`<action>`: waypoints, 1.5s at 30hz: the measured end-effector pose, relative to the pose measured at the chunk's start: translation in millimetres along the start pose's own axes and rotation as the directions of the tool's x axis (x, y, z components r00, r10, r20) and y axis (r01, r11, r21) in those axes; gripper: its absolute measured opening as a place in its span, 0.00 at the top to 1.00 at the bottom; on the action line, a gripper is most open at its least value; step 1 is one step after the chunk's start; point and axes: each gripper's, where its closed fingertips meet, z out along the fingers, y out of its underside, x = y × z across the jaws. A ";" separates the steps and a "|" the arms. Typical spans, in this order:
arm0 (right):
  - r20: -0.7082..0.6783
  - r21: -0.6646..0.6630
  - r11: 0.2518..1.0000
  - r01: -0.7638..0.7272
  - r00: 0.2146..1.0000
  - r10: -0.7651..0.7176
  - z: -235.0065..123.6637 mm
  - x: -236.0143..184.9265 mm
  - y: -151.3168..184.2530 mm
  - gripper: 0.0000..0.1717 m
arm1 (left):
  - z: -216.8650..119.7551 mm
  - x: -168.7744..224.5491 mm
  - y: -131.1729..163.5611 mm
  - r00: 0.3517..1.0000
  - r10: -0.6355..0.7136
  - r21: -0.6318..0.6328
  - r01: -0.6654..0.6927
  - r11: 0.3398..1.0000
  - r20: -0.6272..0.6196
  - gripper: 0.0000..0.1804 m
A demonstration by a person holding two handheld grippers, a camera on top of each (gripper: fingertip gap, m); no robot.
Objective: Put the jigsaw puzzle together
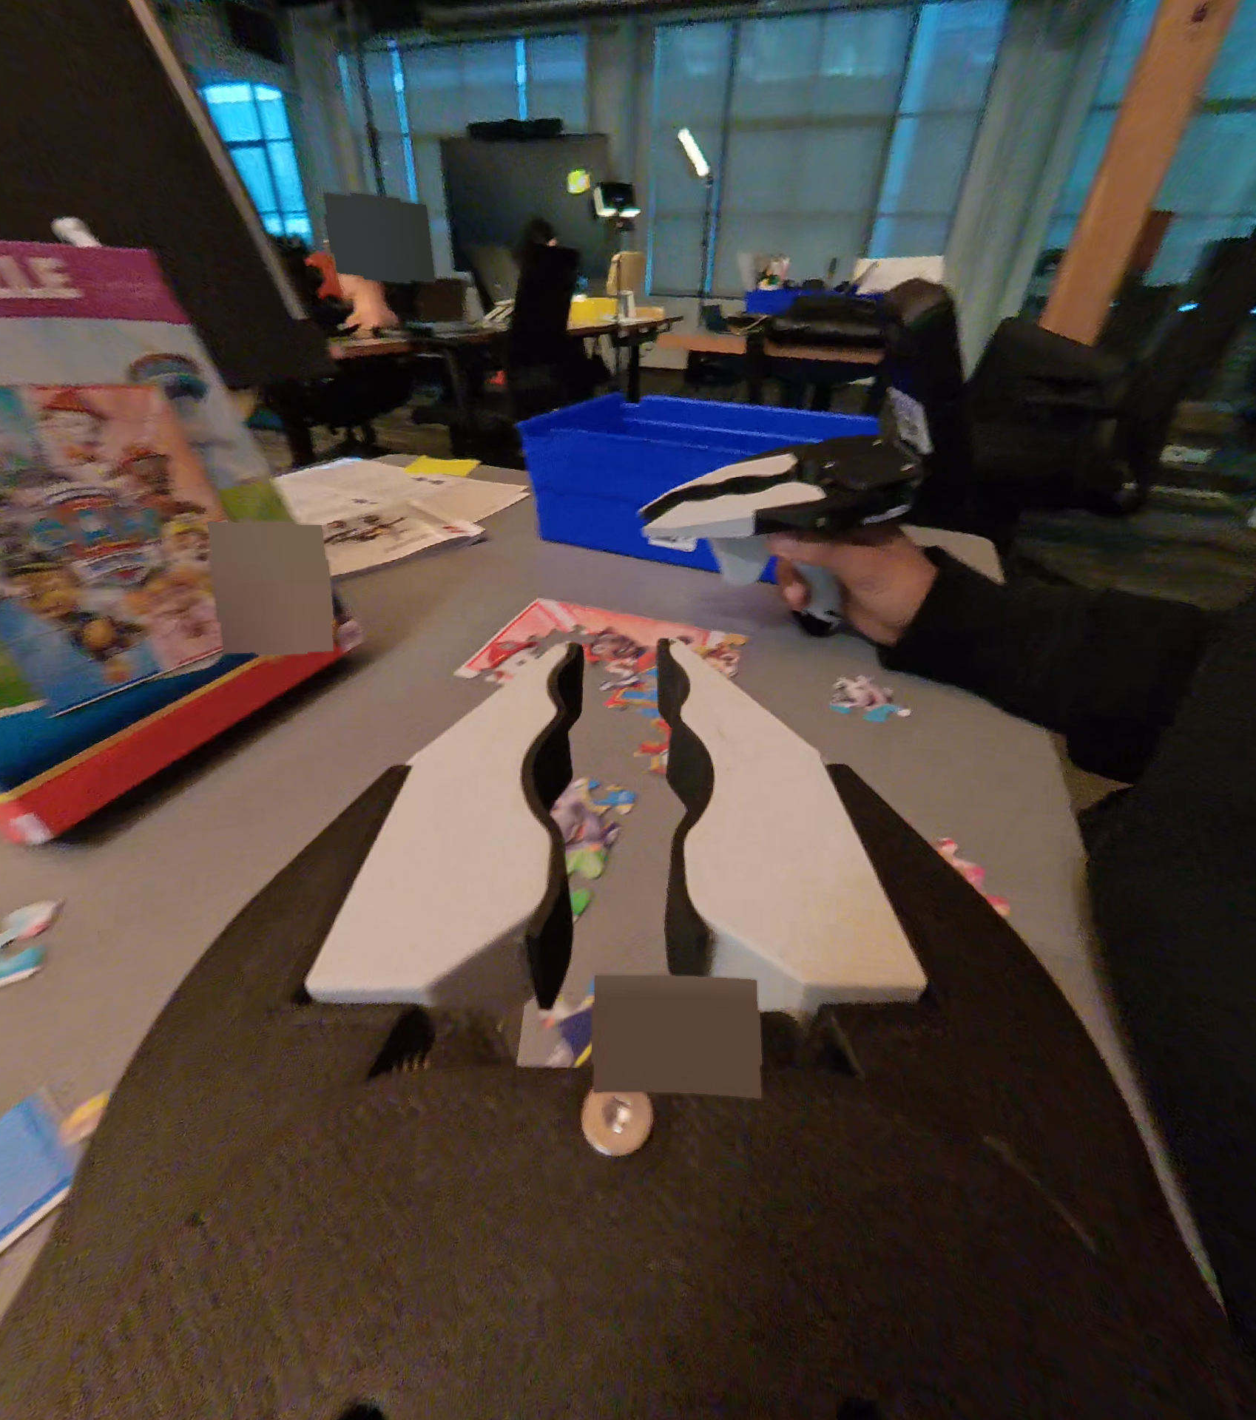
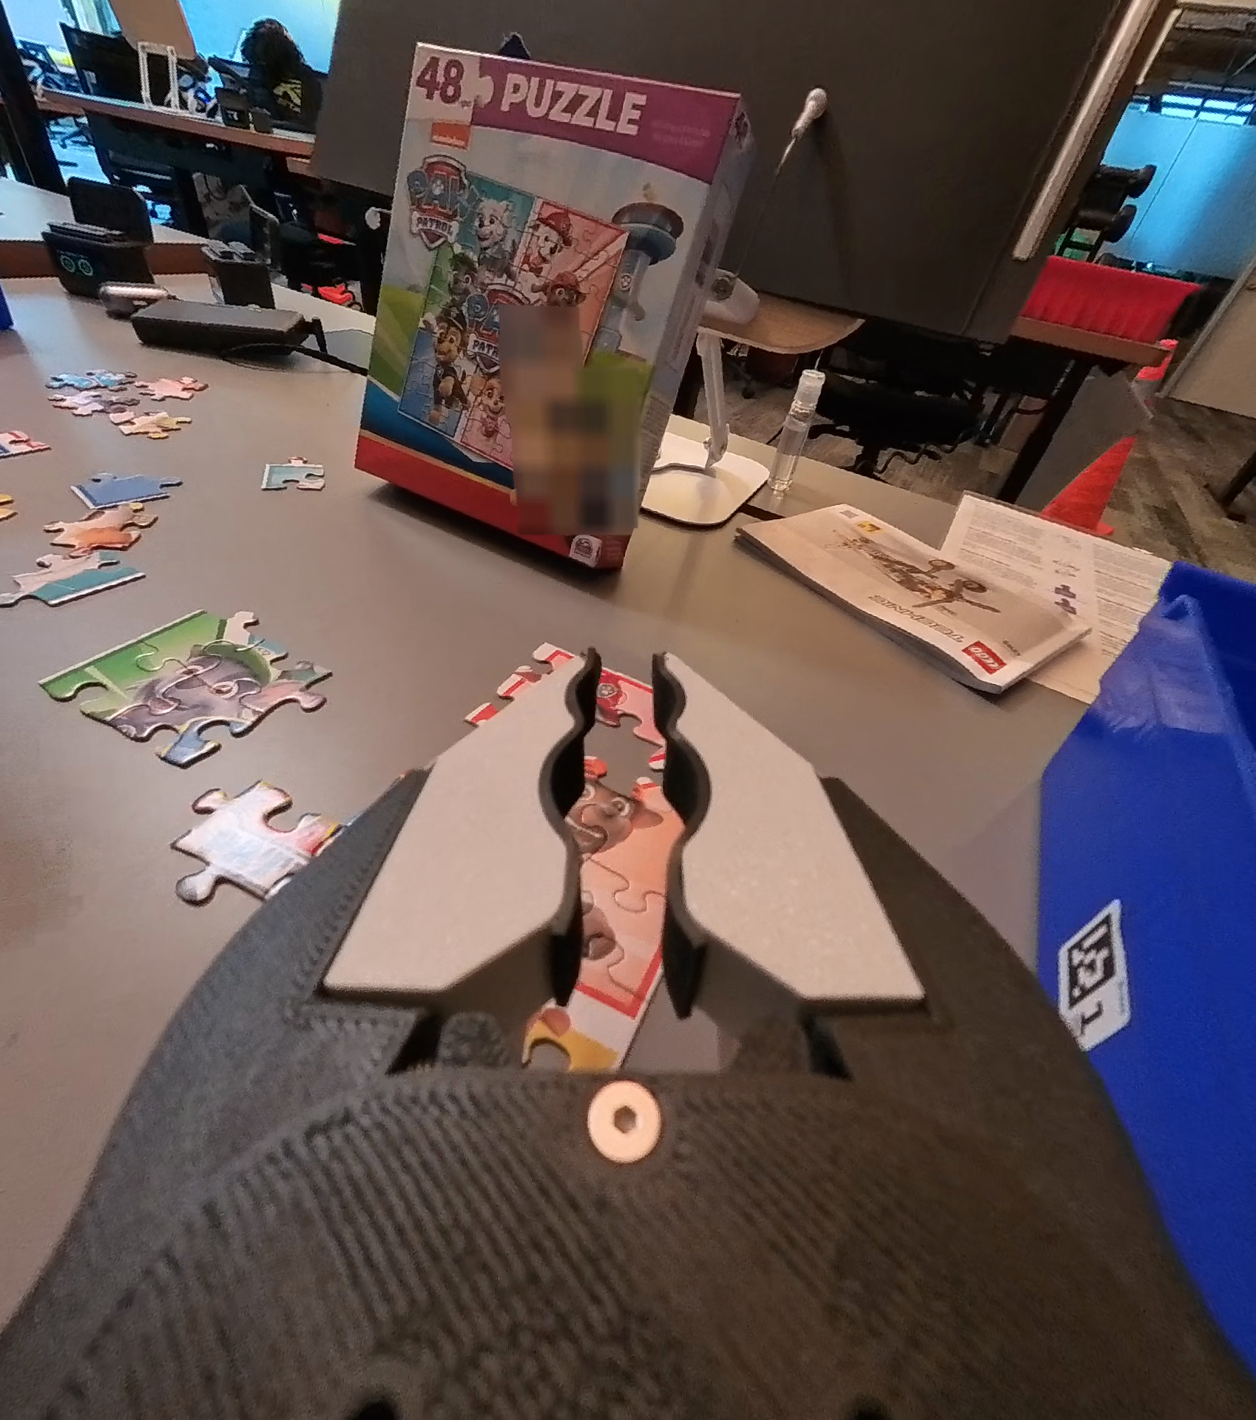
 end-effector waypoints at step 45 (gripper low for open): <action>-0.137 0.149 0.986 0.074 0.989 -0.054 -76.3 -33.9 -18.3 1.00 | -66.5 -57.0 -0.1 0.886 -0.345 0.112 0.327 0.938 0.308 0.98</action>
